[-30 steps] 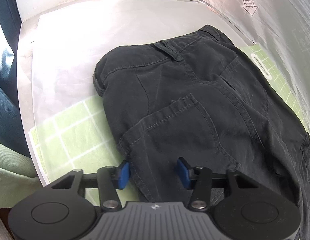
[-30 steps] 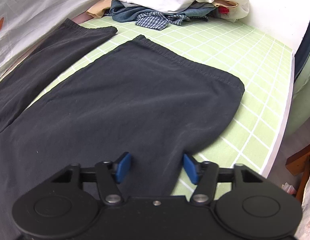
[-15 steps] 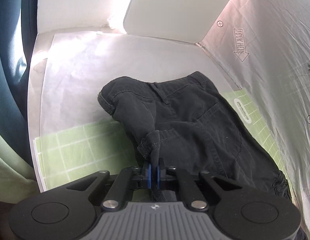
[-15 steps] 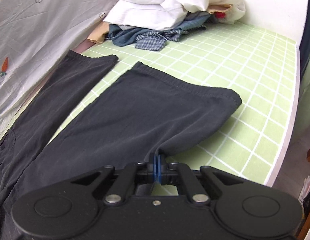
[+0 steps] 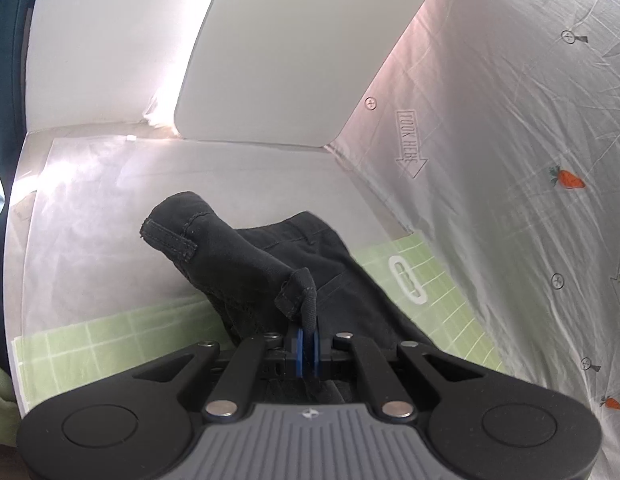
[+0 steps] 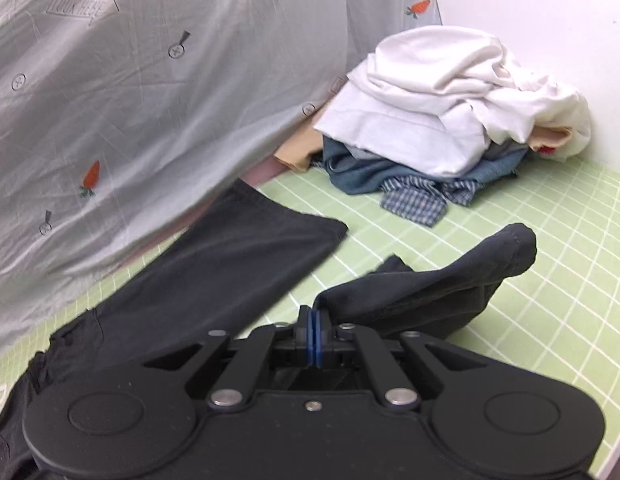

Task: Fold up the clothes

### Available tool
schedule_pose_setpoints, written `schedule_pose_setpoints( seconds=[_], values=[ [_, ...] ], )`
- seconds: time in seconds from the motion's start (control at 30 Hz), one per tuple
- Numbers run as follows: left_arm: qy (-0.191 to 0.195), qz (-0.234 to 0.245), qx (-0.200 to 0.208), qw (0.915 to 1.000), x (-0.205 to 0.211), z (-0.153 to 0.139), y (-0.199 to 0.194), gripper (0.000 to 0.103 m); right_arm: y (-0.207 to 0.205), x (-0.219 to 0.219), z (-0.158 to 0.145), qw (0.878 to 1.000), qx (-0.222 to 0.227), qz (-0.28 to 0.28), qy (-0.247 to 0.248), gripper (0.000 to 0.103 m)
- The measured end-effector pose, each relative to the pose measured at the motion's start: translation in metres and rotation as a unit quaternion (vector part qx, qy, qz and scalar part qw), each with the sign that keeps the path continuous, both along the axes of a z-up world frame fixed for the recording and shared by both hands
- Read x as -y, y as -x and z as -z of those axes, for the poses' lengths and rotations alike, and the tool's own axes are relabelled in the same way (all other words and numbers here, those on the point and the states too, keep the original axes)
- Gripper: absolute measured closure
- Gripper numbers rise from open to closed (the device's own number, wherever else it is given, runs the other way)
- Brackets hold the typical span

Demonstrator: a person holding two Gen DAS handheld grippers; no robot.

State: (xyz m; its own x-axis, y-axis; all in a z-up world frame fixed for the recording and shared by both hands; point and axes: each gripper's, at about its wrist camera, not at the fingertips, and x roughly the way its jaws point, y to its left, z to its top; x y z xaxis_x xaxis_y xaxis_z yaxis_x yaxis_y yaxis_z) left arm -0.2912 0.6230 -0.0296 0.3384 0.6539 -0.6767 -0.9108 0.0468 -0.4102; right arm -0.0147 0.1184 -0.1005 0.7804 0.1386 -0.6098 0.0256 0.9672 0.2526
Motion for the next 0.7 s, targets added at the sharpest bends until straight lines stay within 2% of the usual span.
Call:
schedule_pose_setpoints(
  seconds=[0.13,0.23,0.4,0.57,0.63,0.67,0.7],
  values=[
    [-0.036,0.015,0.001,0.9993,-0.019,-0.016,-0.034,0.098,-0.034,-0.017,-0.024,0.999,0.042,-0.027,-0.003,0.101],
    [-0.036,0.019,-0.012,0.9991,-0.046,-0.016,-0.063,0.098,-0.07,-0.032,-0.034,0.997,0.057,-0.045,-0.02,0.101],
    [-0.045,0.024,-0.022,0.9984,-0.089,-0.009,-0.1,0.098,-0.135,-0.08,-0.033,0.994,0.077,-0.076,0.012,0.101],
    [-0.04,0.023,-0.031,0.9985,-0.141,0.011,-0.151,0.096,-0.215,-0.129,-0.014,0.994,0.061,-0.089,0.008,0.101],
    [-0.029,0.017,-0.04,0.9986,-0.157,0.021,-0.175,0.088,-0.248,-0.157,-0.001,0.993,0.065,-0.093,0.015,0.097],
    [-0.024,0.015,-0.045,0.9986,-0.165,0.026,-0.187,0.075,-0.261,-0.168,0.006,0.992,0.057,-0.107,0.033,0.087],
    [-0.019,0.025,-0.048,0.9984,-0.164,0.028,-0.193,0.067,-0.274,-0.18,0.013,0.99,0.05,-0.12,0.051,0.066]
  ],
)
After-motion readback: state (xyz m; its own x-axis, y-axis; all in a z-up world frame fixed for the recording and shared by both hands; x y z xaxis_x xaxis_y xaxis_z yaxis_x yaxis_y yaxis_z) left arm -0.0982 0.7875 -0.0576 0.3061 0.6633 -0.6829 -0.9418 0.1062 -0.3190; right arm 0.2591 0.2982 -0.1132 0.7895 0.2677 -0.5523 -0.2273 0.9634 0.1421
